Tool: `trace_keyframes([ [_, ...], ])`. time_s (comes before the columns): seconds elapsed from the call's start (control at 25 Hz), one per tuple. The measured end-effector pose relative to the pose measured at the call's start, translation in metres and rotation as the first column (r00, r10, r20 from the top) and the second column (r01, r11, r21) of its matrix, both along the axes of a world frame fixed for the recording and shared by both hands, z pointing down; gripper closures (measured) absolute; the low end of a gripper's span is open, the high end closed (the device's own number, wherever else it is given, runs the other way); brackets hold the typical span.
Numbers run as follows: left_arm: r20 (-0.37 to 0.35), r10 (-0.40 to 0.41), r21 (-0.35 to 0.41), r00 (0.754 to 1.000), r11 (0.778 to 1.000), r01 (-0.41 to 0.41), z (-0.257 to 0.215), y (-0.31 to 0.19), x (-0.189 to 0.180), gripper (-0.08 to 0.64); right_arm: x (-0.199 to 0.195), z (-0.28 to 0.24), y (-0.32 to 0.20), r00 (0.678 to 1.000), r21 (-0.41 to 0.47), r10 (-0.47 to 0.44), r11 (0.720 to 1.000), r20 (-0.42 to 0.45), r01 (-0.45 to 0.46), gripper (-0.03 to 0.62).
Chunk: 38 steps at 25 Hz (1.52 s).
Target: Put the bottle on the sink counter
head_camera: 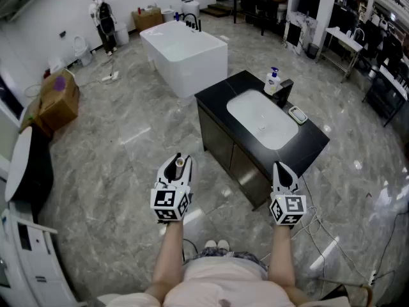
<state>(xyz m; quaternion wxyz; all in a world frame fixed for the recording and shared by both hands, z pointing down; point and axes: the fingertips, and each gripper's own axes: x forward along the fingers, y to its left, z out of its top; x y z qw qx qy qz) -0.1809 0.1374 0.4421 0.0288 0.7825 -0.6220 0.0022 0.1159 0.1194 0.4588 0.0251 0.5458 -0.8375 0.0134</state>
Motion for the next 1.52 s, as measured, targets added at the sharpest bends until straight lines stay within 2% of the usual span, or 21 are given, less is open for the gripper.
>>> trace_keyframes([
  [0.92, -0.009, -0.003, -0.017, 1.000, 1.000, 0.002, 0.010, -0.015, -0.002, 0.423, -0.005, 0.008, -0.013, 1.000, 0.002, -0.001, 1.000, 0.011, 0.001, 0.578],
  [1.52, -0.013, 0.040, -0.031, 0.999, 0.999, -0.041, 0.017, -0.025, -0.016, 0.423, -0.015, 0.015, -0.014, 0.998, -0.013, 0.052, 0.999, 0.025, -0.052, 0.577],
])
